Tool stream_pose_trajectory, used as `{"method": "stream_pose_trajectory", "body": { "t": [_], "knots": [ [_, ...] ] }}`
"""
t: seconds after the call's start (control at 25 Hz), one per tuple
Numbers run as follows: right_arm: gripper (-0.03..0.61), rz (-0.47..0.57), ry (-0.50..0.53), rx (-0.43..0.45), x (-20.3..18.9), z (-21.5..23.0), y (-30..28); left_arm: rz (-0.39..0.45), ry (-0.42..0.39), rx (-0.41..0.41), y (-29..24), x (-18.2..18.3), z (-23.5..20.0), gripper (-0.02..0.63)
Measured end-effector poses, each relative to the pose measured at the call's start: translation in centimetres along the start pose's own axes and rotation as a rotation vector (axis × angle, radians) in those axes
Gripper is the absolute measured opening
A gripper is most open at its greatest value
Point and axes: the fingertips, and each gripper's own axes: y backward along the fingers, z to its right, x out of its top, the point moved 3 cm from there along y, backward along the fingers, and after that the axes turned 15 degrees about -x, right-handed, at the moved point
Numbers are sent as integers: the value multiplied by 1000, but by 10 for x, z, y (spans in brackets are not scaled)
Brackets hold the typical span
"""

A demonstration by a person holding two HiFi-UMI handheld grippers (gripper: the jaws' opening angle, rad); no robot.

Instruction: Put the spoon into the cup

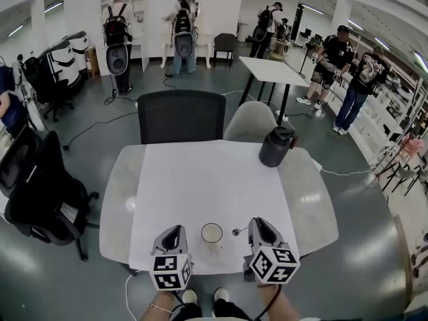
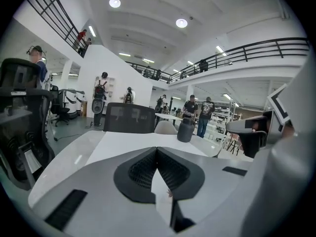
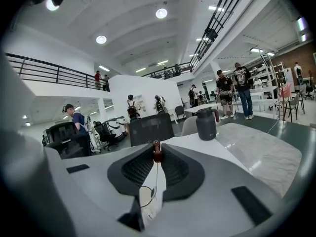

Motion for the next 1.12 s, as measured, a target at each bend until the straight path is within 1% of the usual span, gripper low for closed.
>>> {"method": "stream_pose_trajectory", "body": {
  "t": [0.2, 0.52, 1.12],
  "knots": [
    [66, -24, 10, 40, -5, -12, -8, -12, 22, 32, 7, -9, -3, 18],
    [66, -73, 15, 100, -28, -31, -22, -34, 69, 69, 18, -31, -10, 18],
    [66, -170, 42, 132, -81, -49, -45, -111, 145, 112, 17, -76, -32, 18]
  ]
}}
